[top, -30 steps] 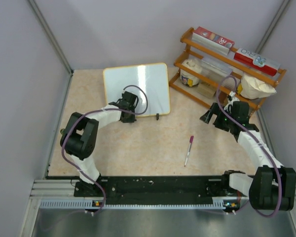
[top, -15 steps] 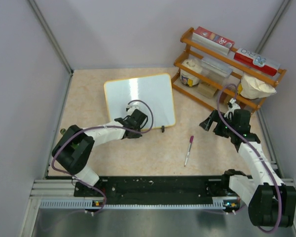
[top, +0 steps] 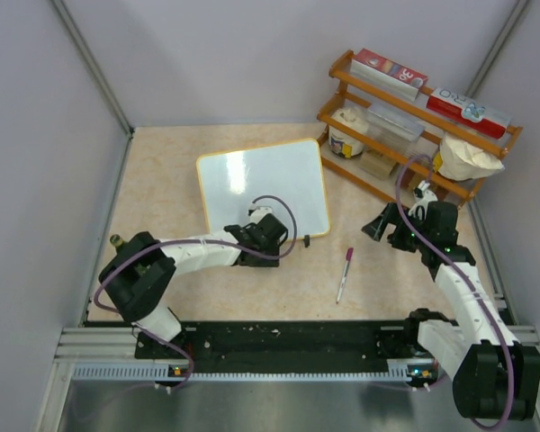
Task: Write a sentence on the whiteboard
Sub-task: Move the whiteboard to the center of the board, then move the whiteboard to the whiteboard stand.
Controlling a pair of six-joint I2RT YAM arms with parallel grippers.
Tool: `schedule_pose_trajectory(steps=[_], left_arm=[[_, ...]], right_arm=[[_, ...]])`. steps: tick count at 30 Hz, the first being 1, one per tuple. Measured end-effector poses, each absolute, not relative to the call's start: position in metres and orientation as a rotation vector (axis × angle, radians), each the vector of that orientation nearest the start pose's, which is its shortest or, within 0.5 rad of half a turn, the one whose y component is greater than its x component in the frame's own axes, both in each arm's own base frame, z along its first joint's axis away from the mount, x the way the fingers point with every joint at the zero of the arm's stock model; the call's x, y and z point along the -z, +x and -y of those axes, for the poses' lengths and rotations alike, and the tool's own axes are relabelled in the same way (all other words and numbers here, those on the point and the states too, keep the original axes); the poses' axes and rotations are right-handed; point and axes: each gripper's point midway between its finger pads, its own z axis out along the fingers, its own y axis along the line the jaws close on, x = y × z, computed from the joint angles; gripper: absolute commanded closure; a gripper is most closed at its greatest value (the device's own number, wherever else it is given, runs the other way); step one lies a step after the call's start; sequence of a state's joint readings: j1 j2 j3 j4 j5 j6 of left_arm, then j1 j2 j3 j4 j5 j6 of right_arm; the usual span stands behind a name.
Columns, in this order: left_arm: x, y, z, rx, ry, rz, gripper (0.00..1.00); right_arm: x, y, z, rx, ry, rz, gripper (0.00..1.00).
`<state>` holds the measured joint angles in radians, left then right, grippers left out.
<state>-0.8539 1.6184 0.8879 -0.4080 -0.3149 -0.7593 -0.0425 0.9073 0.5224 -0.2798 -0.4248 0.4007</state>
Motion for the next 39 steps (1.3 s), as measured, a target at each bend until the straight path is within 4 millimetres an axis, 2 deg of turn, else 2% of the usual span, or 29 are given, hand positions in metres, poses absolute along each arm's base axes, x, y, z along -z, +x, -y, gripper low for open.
schedule_pose_trajectory(steps=[2, 6, 9, 13, 17, 21, 24, 26, 30, 32, 36, 39], left_arm=[[-0.020, 0.230, 0.235, 0.160, 0.051, -2.640, 0.32], [-0.024, 0.206, 0.223, 0.176, 0.106, -2.703, 0.26], [-0.040, 0.198, 0.218, 0.201, 0.156, -2.702, 0.20], [-0.073, 0.199, 0.212, 0.267, 0.194, -2.646, 0.16], [-0.110, 0.220, 0.207, 0.371, 0.142, -2.570, 0.15], [-0.130, 0.250, 0.186, 0.468, 0.029, -2.520, 0.15], [-0.134, 0.268, 0.165, 0.515, -0.060, -2.510, 0.15], [-0.137, 0.278, 0.150, 0.546, -0.115, -2.497, 0.15], [-0.144, 0.298, 0.118, 0.587, -0.241, -2.451, 0.15], [-0.146, 0.303, 0.104, 0.590, -0.291, -2.433, 0.15], [-0.151, 0.314, 0.075, 0.594, -0.398, -2.389, 0.15], [-0.153, 0.319, 0.062, 0.607, -0.440, -2.358, 0.15]], right_arm=[[-0.116, 0.266, -0.077, -0.679, 0.256, -2.230, 0.01], [-0.118, 0.266, -0.080, -0.701, 0.240, -2.221, 0.01], [-0.117, 0.268, -0.084, -0.713, 0.218, -2.225, 0.01], [-0.111, 0.266, -0.097, -0.726, 0.157, -2.263, 0.01], [-0.116, 0.266, -0.126, -0.754, 0.023, -2.287, 0.01], [-0.123, 0.269, -0.148, -0.745, -0.070, -2.291, 0.01], [-0.122, 0.271, -0.163, -0.725, -0.122, -2.309, 0.02], [-0.119, 0.272, -0.172, -0.703, -0.152, -2.328, 0.06], [-0.107, 0.272, -0.193, -0.662, -0.226, -2.377, 0.25], [-0.098, 0.273, -0.202, -0.637, -0.254, -2.405, 0.30], [-0.079, 0.272, -0.213, -0.584, -0.290, -2.460, 0.34], [-0.067, 0.270, -0.222, -0.565, -0.320, -2.489, 0.35]])
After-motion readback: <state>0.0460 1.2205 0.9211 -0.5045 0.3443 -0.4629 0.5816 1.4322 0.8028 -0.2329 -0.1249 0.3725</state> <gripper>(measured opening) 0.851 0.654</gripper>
